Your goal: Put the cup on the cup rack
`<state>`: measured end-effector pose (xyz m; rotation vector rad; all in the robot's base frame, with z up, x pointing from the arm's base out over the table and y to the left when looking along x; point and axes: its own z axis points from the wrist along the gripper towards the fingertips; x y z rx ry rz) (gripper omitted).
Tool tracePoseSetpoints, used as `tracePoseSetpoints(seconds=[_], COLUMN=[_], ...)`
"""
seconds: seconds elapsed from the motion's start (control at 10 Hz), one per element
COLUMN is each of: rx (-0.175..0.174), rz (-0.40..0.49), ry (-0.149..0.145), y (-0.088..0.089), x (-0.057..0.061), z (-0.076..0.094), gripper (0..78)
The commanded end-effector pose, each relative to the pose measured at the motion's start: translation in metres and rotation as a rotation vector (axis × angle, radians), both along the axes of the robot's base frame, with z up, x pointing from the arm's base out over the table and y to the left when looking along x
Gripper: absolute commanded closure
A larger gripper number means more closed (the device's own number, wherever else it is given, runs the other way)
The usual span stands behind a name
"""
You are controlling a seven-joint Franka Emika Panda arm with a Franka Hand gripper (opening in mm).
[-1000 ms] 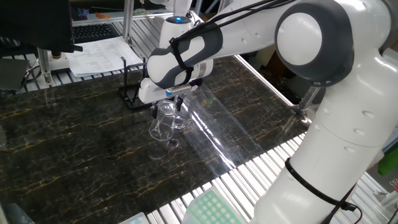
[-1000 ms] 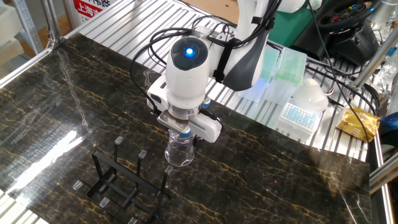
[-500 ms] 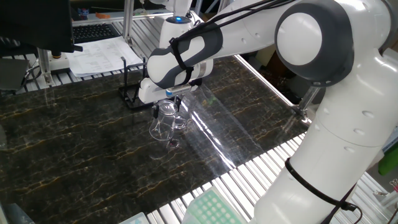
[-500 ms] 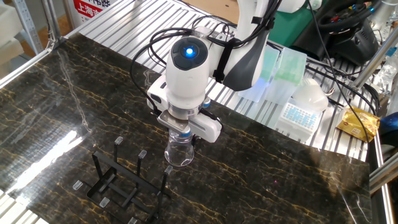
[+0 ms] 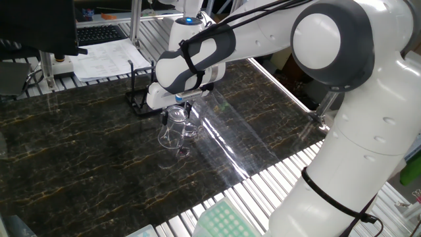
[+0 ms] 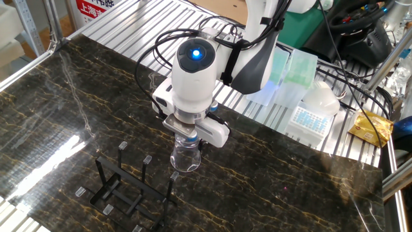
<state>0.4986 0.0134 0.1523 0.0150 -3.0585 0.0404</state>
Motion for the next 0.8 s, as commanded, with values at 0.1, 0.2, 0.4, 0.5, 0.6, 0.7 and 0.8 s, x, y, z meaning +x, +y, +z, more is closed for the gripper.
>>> tracePoseSetpoints(seconds=[0.1, 0.2, 0.4, 0.5, 0.6, 0.7, 0.8], rx=[-0.006, -0.006, -0.003, -0.004, -0.004, -0.005, -0.006], rz=[-0.025, -0.032, -0.033, -0.037, -0.045, -0.058, -0.060], ry=[0.005, 0.004, 0.003, 0.002, 0.002, 0.000, 0.000], y=[0.000, 0.001, -0.002, -0.004, -0.006, -0.006, -0.006], x=[0.001, 0.000, 0.000, 0.002, 0.003, 0.004, 0.004], z=[0.027, 0.031, 0.047, 0.056, 0.066, 0.077, 0.079], gripper=[76.4, 76.4, 76.4, 76.4, 76.4, 76.4, 76.4])
